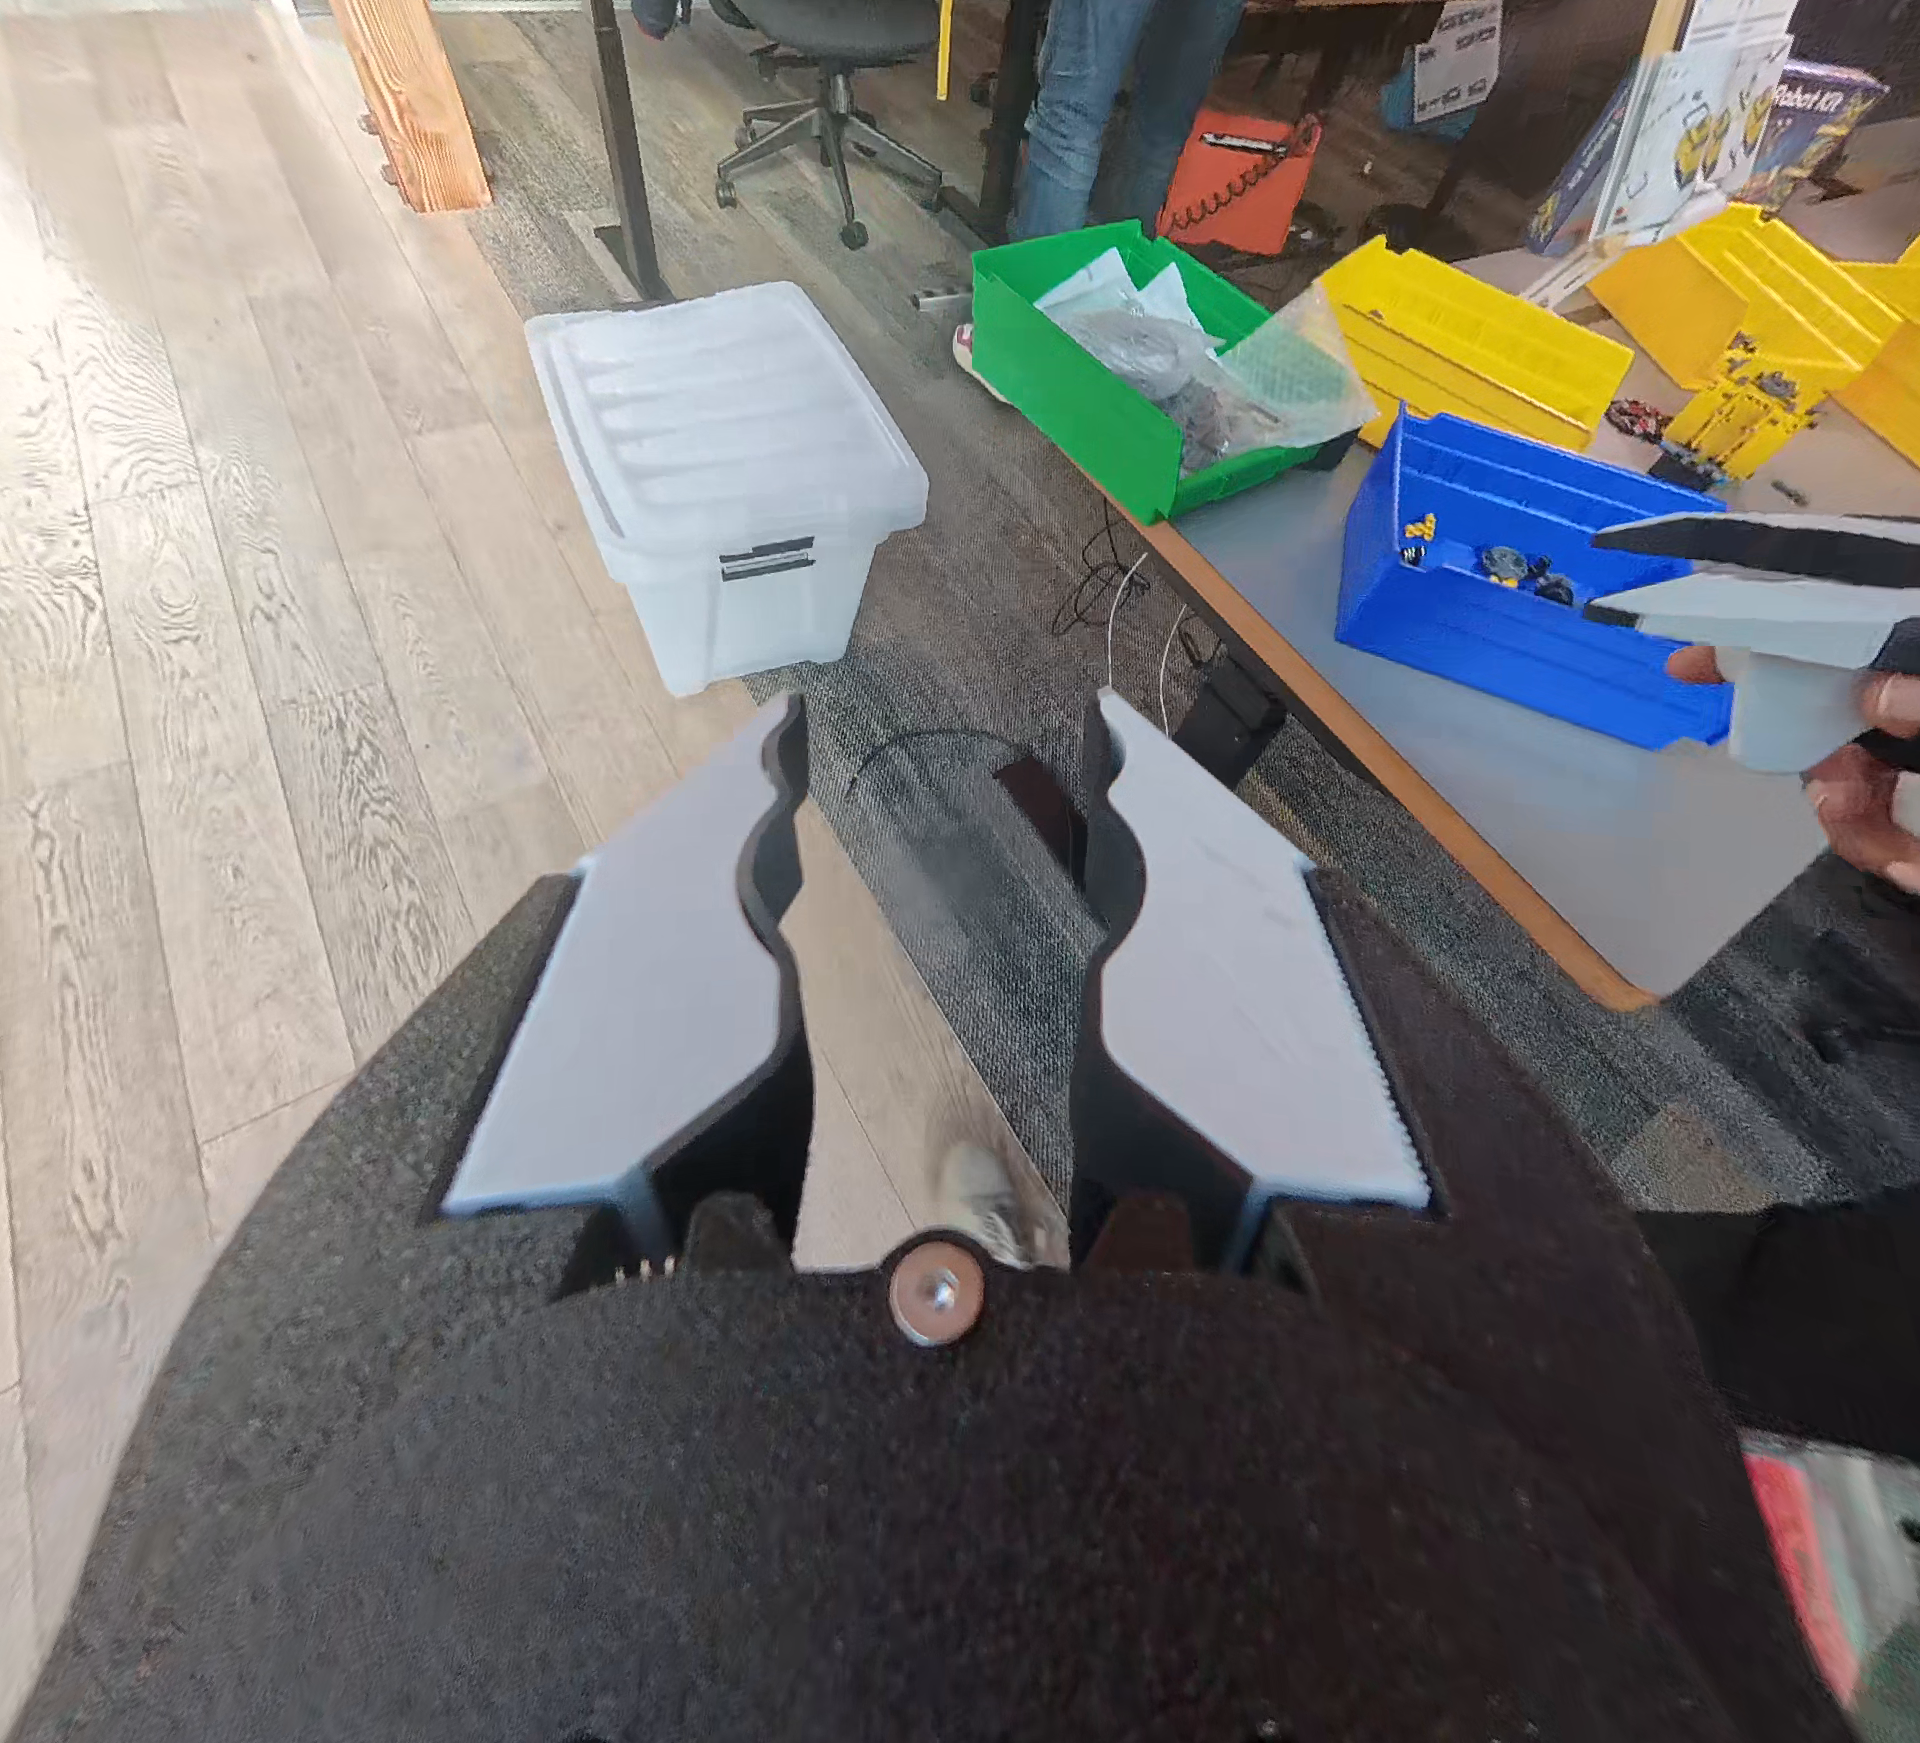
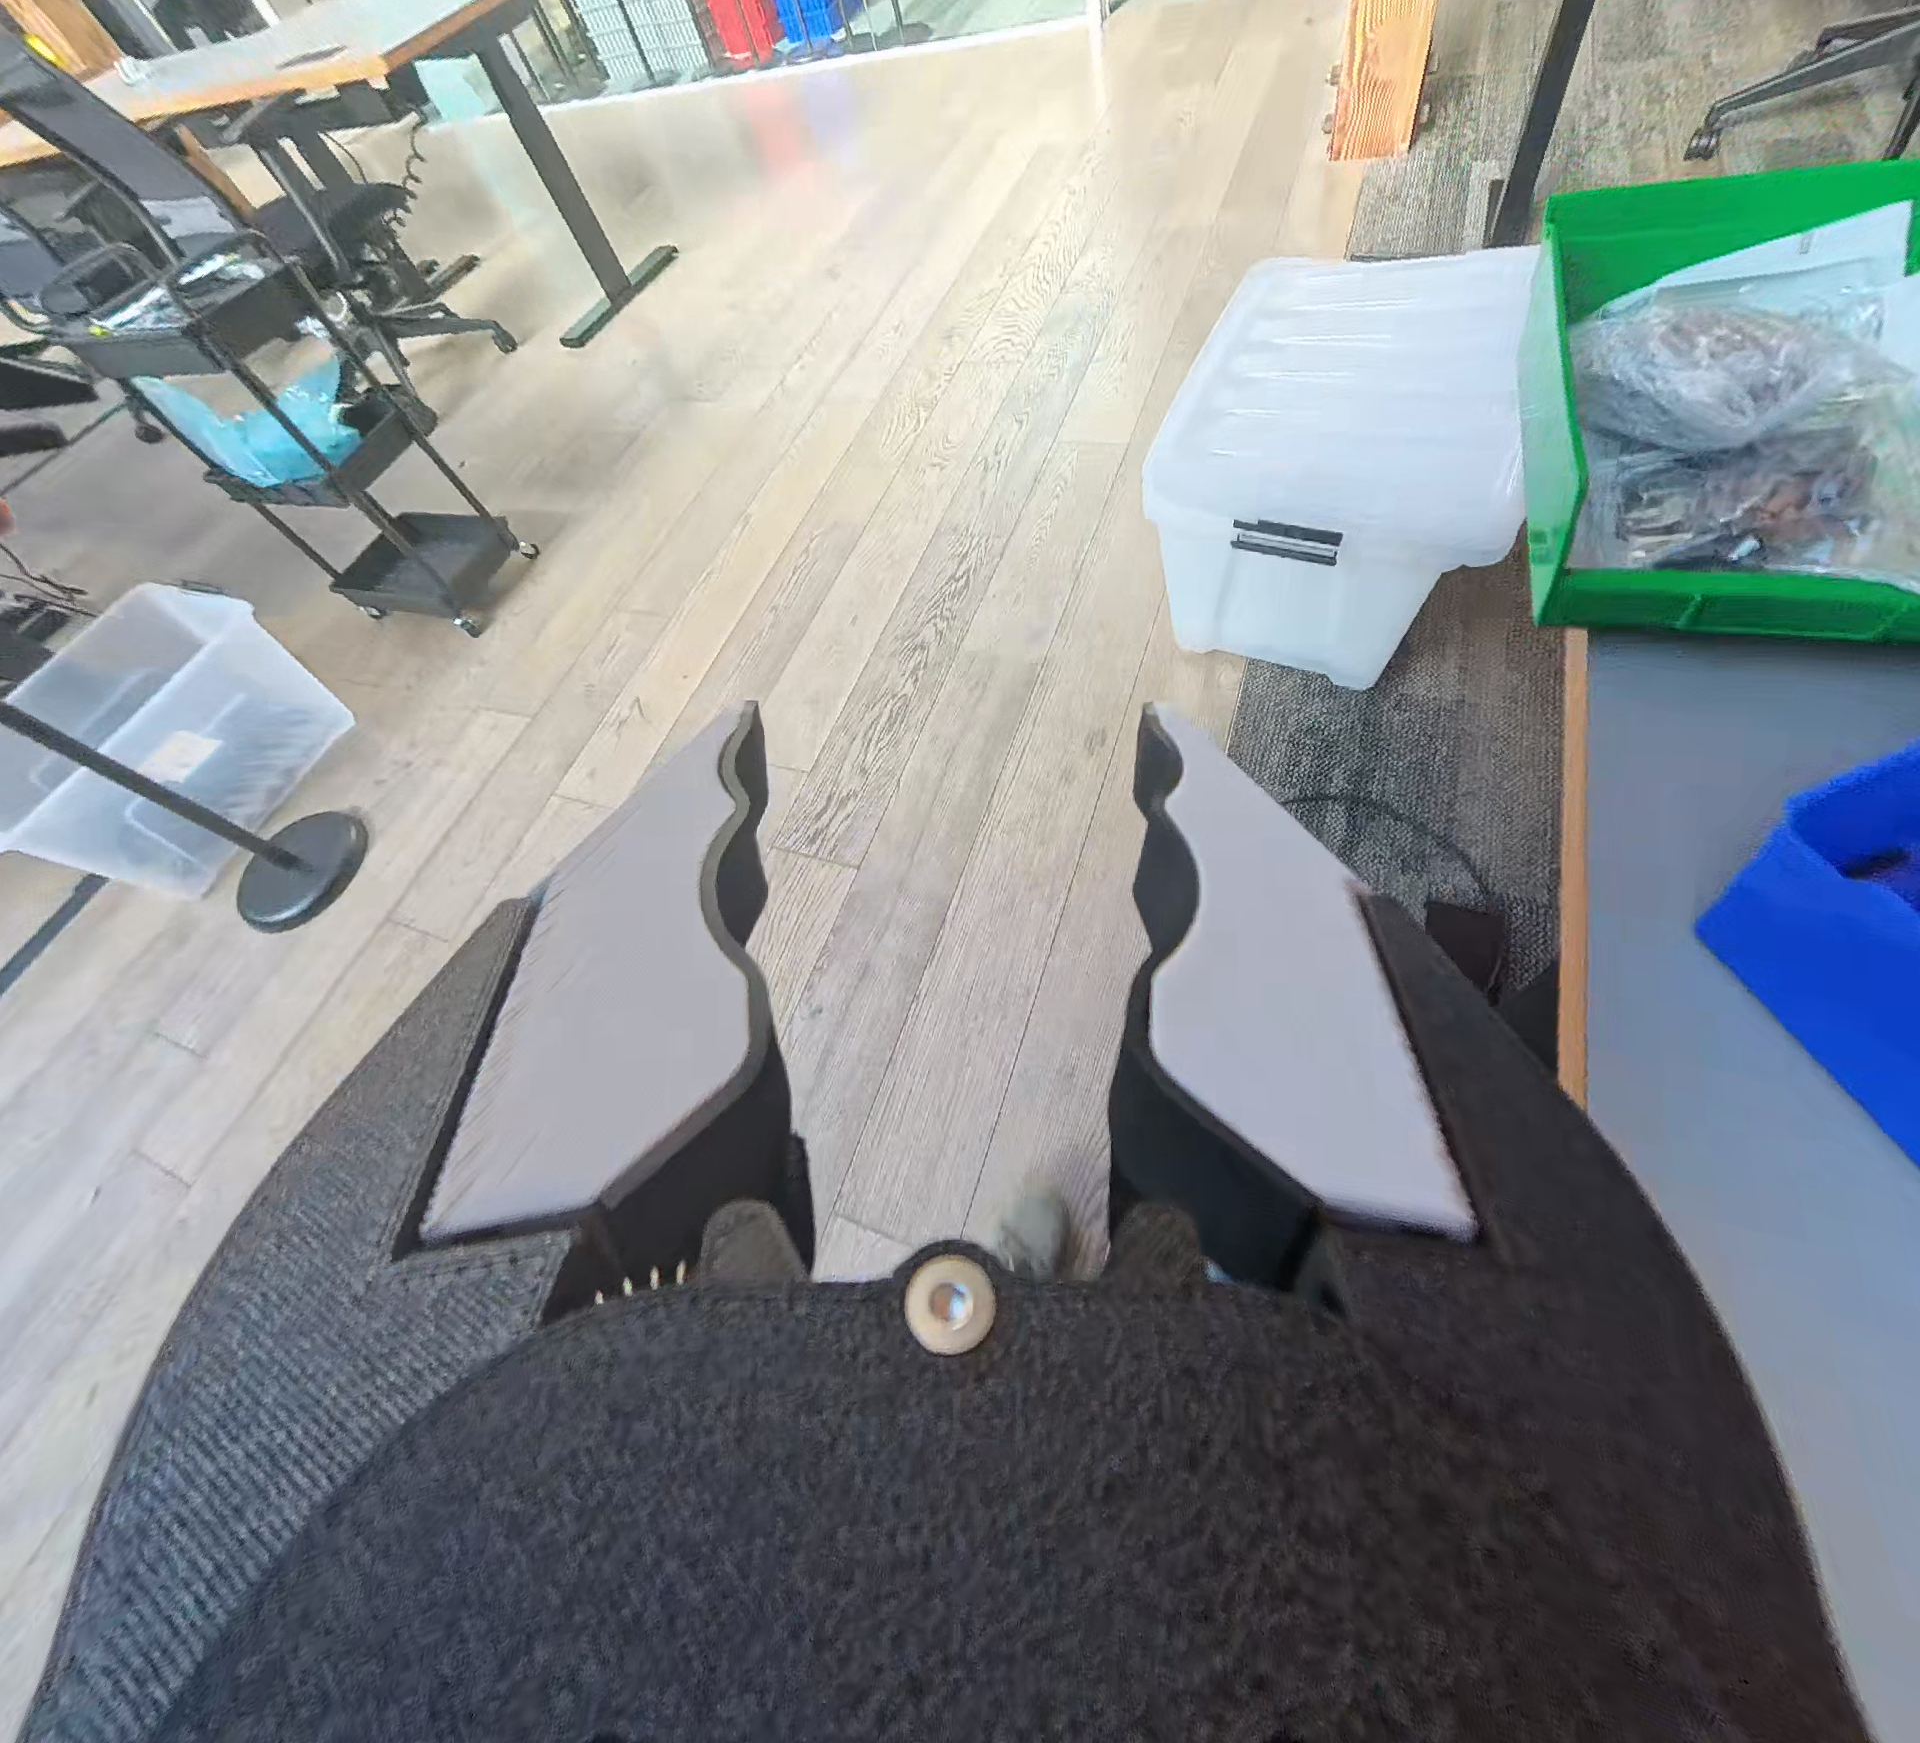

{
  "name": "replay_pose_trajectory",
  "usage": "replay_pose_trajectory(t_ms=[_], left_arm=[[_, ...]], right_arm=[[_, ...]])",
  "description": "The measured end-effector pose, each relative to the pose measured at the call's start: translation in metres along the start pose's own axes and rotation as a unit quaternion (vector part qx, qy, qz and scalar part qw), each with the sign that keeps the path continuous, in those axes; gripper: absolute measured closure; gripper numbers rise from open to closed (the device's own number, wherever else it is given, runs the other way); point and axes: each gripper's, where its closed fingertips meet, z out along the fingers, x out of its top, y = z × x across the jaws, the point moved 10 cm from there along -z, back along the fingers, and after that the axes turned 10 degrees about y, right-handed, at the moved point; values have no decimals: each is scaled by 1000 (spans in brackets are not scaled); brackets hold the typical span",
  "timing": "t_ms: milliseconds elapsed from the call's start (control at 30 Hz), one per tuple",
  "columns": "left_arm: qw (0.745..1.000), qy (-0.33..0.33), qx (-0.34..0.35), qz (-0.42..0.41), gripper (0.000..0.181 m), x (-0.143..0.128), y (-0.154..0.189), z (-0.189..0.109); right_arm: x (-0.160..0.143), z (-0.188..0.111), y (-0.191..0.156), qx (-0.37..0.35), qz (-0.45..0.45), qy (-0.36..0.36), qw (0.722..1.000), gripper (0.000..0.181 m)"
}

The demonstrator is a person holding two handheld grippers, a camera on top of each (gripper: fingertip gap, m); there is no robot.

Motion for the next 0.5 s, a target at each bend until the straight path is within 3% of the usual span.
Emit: replay_pose_trajectory(t_ms=[100, 233, 367, 500], left_arm=[[1000, 11, -9, -20, 130, 10, -46, 70], [999, 4, -11, -47, 131, 44, -111, 167], [998, 6, -65, 27, 130, 98, -182, 254], [994, -23, -102, 42, 127, 119, -262, 357]], right_arm=[[-7, 87, 14, -6, -13, 4, 1000, 117], [-20, 229, 42, -38, 8, -21, 999, 118], [-20, 369, 70, -68, 18, -31, 997, 119], [-35, 498, 120, -143, 101, -37, 984, 119]])
